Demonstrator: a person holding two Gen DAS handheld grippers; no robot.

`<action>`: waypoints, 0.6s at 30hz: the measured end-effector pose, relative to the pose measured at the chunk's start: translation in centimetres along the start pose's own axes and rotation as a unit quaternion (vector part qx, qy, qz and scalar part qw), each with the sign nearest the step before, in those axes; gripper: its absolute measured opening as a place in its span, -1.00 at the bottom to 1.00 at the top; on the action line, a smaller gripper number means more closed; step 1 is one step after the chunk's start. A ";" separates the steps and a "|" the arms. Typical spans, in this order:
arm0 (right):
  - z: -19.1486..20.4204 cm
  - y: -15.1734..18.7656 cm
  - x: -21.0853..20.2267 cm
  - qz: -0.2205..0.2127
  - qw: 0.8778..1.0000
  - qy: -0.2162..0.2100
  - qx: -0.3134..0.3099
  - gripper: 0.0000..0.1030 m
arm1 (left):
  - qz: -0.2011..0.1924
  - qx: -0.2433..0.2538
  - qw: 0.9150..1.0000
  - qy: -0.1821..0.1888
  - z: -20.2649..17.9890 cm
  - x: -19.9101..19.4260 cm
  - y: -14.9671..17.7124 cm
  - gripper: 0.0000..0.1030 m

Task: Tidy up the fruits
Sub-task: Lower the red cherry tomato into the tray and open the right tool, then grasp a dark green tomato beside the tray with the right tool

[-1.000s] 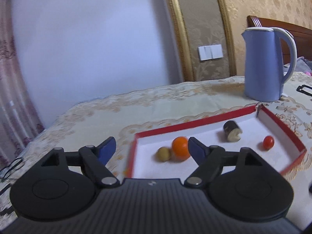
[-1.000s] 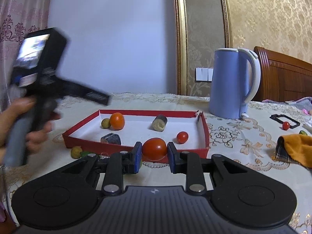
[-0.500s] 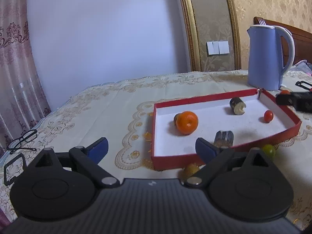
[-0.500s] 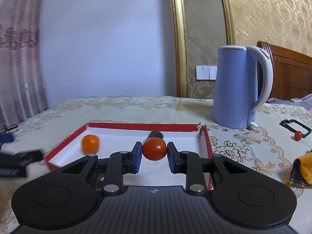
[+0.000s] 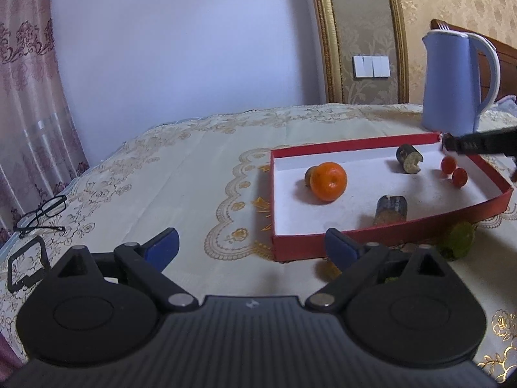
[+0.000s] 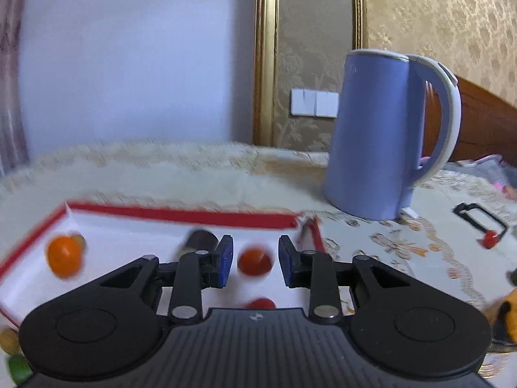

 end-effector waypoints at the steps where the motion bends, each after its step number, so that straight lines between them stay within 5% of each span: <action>1: 0.1 0.2 -0.5 0.002 1.000 0.001 -0.011 -0.42 | -0.001 -0.004 1.000 0.002 0.2 -0.1 0.1 0.87; 12: 1.9 4.6 -10.8 -0.028 0.997 -0.065 -0.004 -0.42 | 0.004 -0.065 0.998 0.011 1.5 -0.6 0.5 0.88; 18: 3.1 7.5 -12.1 -0.008 0.996 -0.086 0.021 -0.42 | -0.005 -0.051 0.999 0.016 1.0 -1.3 0.5 0.89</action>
Point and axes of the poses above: each gripper's, at about its wrist camera, not at the fingertips, and x roughly the way its jaws point, z to its left, y to its underside, the point moved 9 cm from there along x, roughly the way its jaws point, and after that the axes turned 5 degrees about x, right-handed, at the moved point
